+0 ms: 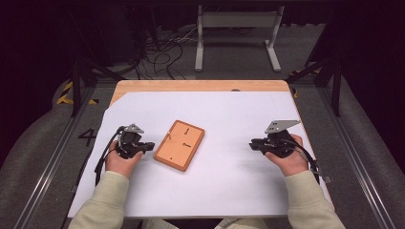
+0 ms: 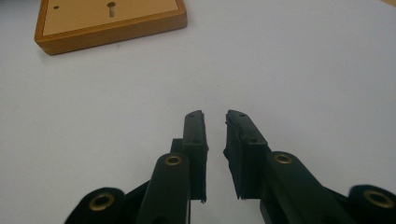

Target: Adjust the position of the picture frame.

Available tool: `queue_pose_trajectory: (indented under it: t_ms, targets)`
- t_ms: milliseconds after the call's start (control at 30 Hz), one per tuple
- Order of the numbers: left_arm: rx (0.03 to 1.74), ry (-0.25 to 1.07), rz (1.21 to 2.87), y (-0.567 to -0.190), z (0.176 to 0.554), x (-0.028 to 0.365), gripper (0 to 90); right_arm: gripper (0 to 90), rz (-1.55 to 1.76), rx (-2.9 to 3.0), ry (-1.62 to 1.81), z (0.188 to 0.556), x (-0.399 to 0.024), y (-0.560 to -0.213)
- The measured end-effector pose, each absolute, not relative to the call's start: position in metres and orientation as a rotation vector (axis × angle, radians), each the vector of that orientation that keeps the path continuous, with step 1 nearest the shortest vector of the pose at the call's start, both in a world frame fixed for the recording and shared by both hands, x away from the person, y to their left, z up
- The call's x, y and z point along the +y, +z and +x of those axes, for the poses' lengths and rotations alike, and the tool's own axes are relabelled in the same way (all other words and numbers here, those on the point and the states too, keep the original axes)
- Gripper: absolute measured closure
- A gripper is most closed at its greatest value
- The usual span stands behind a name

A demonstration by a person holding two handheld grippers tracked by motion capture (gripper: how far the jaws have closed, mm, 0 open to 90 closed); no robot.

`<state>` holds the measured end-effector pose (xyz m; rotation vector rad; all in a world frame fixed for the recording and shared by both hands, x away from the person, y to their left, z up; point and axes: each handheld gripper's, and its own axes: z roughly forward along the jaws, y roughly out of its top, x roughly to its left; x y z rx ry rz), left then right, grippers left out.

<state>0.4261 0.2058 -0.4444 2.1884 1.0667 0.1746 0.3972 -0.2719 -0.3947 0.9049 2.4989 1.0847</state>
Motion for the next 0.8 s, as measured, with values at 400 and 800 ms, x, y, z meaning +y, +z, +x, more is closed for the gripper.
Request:
queue_pose_trajectory:
  t_ms: [400, 800]
  targets:
    - [1.041, 0.118, 2.241, -0.449, 0.426, 0.2, 90.0, 76.9, 0.901, 2.495, 1.099, 0.396, -0.272, -0.393]
    - [0.893, -0.002, 2.345, -0.445, 0.409, 0.173, 90.0, 76.8, 0.9, 2.487, 1.112, 0.397, -0.274, -0.39]
